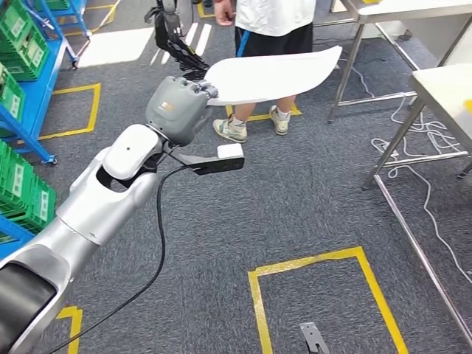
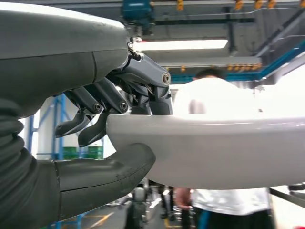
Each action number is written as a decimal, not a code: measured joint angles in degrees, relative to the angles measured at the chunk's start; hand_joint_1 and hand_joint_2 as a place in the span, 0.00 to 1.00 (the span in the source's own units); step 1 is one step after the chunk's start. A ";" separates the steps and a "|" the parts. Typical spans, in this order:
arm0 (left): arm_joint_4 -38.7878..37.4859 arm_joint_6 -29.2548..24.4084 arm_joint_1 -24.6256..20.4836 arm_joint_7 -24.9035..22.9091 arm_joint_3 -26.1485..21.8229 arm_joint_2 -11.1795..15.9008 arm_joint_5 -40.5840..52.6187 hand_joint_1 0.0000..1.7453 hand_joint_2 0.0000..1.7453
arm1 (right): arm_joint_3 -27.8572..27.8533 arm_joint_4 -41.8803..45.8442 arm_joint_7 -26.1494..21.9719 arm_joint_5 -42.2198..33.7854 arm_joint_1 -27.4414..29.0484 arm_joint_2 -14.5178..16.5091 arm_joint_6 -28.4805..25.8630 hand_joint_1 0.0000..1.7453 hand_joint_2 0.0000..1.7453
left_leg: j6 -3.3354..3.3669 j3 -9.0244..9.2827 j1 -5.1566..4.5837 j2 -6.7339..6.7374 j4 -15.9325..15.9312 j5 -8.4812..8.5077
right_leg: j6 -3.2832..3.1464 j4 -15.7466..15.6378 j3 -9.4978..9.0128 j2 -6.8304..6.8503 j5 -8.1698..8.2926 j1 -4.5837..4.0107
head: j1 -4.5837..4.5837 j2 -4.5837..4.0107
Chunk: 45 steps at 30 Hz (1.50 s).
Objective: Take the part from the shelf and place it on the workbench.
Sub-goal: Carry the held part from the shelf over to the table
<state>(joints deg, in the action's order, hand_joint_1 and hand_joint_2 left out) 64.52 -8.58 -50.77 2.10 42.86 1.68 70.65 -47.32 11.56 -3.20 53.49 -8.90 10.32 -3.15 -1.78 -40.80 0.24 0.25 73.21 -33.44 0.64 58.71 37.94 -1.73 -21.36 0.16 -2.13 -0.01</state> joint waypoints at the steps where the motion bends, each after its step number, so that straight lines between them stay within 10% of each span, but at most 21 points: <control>1: 0.00 0.05 0.15 0.00 0.01 0.06 0.01 1.00 1.00 | -0.01 0.00 0.01 0.01 0.03 -0.01 0.01 0.00 1.00 | -0.01 -1.11 0.02 -0.09 1.56 0.15 | 0.00 0.01 0.00 -0.90 0.02 0.05 | -0.01 0.00; 5: 0.00 0.15 0.12 0.00 0.02 0.19 0.01 1.00 1.00 | -0.02 0.00 0.01 0.04 0.08 -0.01 -0.01 0.00 1.00 | -0.16 3.29 0.68 -2.90 -9.25 7.19 | 0.72 0.37 0.23 -4.32 0.16 0.42 | 0.07 0.01; 7: 0.00 0.16 0.02 0.00 0.03 0.14 0.01 1.00 1.00 | -0.02 0.00 0.01 0.04 0.03 -0.02 -0.02 0.00 1.00 | -0.08 5.39 1.08 -5.05 -13.76 8.41 | 1.44 0.56 0.76 -5.70 0.30 0.50 | 0.12 0.01; 9: 0.00 0.17 0.04 0.00 0.07 0.03 0.02 1.00 1.00 | -0.01 0.00 0.02 0.03 0.30 -0.02 -0.02 0.00 1.00 | 0.63 5.53 0.97 -4.39 -14.23 8.43 | 2.22 0.20 1.27 -6.92 0.71 0.73 | 0.17 0.01; 12: 0.01 0.17 -0.12 0.00 0.15 -0.29 0.00 1.00 1.00 | -0.01 -0.01 0.02 0.02 0.74 -0.02 -0.02 0.00 1.00 | 1.87 5.57 0.91 -2.30 -14.54 8.86 | 2.93 3.41 3.27 -2.99 -1.11 0.41 | -0.28 0.01; 16: 0.00 0.23 0.02 0.00 0.26 -0.16 -0.04 1.00 1.00 | 0.00 -0.01 0.01 0.02 0.48 -0.02 -0.02 0.00 1.00 | 2.37 5.63 0.36 0.74 -14.56 8.72 | 3.19 16.51 9.14 1.32 -6.91 0.38 | -0.63 0.01; 22: 0.01 0.26 -0.06 0.00 0.52 -0.20 -0.09 1.00 1.00 | 0.00 -0.02 0.01 0.08 0.38 0.08 -0.07 0.00 1.00 | 1.40 6.28 -0.25 4.41 -14.47 7.96 | 2.51 1.50 0.20 5.01 -0.95 -0.14 | -0.56 0.01; 25: 0.02 0.27 -0.13 0.00 0.56 -0.25 -0.18 1.00 1.00 | -0.01 -0.01 0.01 0.08 0.39 0.12 -0.11 0.00 1.00 | 0.61 6.77 -0.22 5.67 -14.66 7.61 | 1.48 0.94 0.16 3.38 -0.90 -0.25 | -0.47 0.01; 27: 0.05 0.26 -0.19 0.00 0.52 -0.26 -0.26 1.00 1.00 | -0.02 0.00 0.01 0.08 0.35 0.11 -0.19 0.00 1.00 | 0.09 5.97 0.02 3.99 -12.48 5.89 | 0.68 0.60 -0.08 2.11 -0.68 -0.01 | -0.32 0.01; 30: 0.05 0.27 0.04 0.00 0.51 0.07 -0.33 1.00 1.00 | -0.02 0.00 0.00 0.08 0.06 0.11 -0.20 0.00 1.00 | -0.12 0.60 0.12 0.43 -1.95 1.10 | 0.06 0.45 -0.15 0.08 -0.57 0.20 | 0.14 0.01; 32: 0.04 0.28 0.34 0.00 0.54 0.17 -0.33 1.00 1.00 | -0.02 0.00 0.01 0.08 0.07 0.11 -0.19 0.00 1.00 | -0.07 -1.61 0.14 0.04 1.44 1.01 | 0.05 0.48 -0.15 -1.59 -0.54 0.23 | 0.21 0.01; 36: 0.05 0.28 0.20 -0.01 0.50 0.29 -0.33 1.00 1.00 | -0.02 0.00 0.01 0.09 0.12 0.12 -0.20 0.00 1.00 | 0.05 3.91 0.66 -3.20 -10.91 8.05 | 0.82 0.84 0.13 -4.92 -0.42 0.47 | 0.26 0.00; 40: 0.07 0.28 0.07 -0.01 0.56 0.15 -0.33 1.00 1.00 | -0.02 -0.01 0.01 0.09 0.44 0.13 -0.20 0.00 1.00 | 0.92 5.51 0.71 -3.52 -14.43 8.59 | 2.25 0.45 0.96 -6.75 0.08 0.78 | 0.41 0.01; 45: 0.08 0.28 -0.07 -0.02 0.57 -0.06 -0.33 1.00 1.00 | -0.01 -0.01 0.01 0.10 0.47 0.13 -0.20 0.00 1.00 | 2.28 5.65 0.43 -0.14 -14.75 8.82 | 3.08 12.49 6.88 0.87 -6.11 0.35 | -0.32 0.01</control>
<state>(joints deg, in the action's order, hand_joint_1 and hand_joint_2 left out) 64.60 -8.31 -50.83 2.08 43.42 1.63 70.31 -47.33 11.55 -3.19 53.59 -8.43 10.45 -3.35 0.50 -35.15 0.67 0.10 58.46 -24.62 3.72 71.20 44.83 -0.86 -27.46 0.50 -2.45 0.00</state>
